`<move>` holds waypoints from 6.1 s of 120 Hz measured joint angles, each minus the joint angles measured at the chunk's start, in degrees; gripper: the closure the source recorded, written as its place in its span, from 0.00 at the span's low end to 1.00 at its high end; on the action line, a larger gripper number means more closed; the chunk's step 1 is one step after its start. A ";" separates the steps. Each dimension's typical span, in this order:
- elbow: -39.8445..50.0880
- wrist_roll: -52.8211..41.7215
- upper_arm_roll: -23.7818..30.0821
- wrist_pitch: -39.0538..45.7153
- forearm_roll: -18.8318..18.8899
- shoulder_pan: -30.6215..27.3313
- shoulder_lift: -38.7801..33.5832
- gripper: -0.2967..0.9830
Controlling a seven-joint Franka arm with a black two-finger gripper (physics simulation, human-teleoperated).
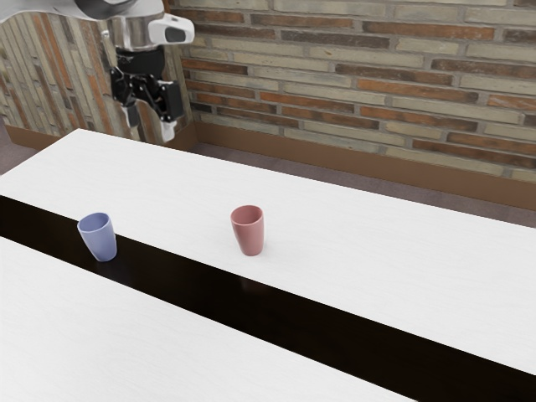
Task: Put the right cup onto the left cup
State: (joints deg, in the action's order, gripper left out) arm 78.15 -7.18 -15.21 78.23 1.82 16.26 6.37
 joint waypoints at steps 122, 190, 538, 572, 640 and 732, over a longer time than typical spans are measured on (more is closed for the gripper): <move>-0.48 -0.37 3.45 21.90 -4.54 -3.87 20.96 0.23; -12.31 -0.45 6.14 16.72 -4.40 -7.45 30.43 0.23; 12.57 0.94 -3.75 23.94 -1.98 -10.38 10.13 0.85; 12.90 -1.63 -11.20 21.65 -1.94 -10.44 9.32 0.85; 13.21 -7.41 -18.45 20.45 -2.53 -12.69 9.42 0.85; -0.87 -12.01 -5.11 15.90 -2.48 -27.02 20.54 0.85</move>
State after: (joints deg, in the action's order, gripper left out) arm 77.28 -19.19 -20.31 94.13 -0.66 -10.76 26.90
